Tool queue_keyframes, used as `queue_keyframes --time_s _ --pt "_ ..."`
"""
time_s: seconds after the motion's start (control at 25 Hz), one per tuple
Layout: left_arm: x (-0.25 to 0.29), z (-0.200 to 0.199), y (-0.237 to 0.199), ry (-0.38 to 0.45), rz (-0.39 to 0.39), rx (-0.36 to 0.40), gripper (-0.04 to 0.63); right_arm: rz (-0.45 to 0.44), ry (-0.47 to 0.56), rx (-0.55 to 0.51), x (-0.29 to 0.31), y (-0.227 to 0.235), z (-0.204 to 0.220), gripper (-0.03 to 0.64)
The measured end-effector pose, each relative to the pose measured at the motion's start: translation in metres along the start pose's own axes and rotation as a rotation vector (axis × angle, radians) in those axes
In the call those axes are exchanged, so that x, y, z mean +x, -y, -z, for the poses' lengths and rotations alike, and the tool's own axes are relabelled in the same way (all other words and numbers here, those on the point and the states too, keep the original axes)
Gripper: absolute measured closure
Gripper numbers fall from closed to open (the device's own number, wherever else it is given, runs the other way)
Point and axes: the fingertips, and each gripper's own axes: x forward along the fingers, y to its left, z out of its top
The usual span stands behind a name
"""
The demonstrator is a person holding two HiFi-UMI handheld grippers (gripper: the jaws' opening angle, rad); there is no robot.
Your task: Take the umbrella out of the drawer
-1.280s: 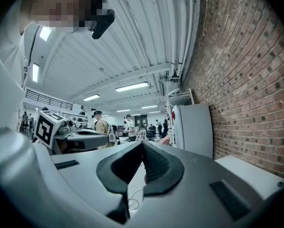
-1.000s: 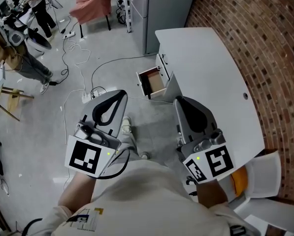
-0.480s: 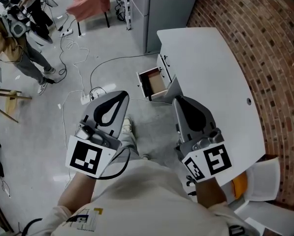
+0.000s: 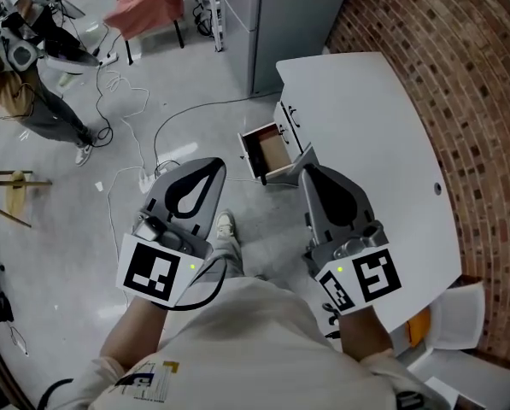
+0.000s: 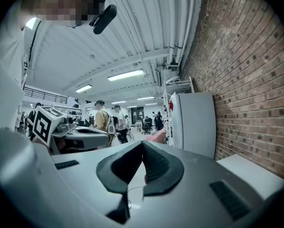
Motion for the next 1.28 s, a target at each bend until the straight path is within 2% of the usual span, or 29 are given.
queue_keyframes --time_s 0.4,0.6,0.72,0.96,1.28 --pt "0.057 0.005 -0.096 0.0 0.065 -0.008 0.588 0.067 -0.016 -0.012 0.105 0.024 -0.018 0.609" --pt "0.08 0.008 -0.128 0.002 0.107 0.002 0.588 0.114 -0.012 0.002 0.148 0.04 -0.022 0.609" --pt "0.085 0.014 -0.146 0.005 0.107 -0.009 0.588 0.124 -0.01 0.002 0.163 0.04 -0.023 0.609" --pt "0.102 0.022 -0.161 -0.007 0.098 -0.021 0.588 0.119 -0.04 0.003 0.177 0.05 -0.015 0.609" --pt "0.132 0.016 -0.149 -0.025 0.085 -0.02 0.588 0.091 -0.067 0.013 0.179 0.084 -0.004 0.609"
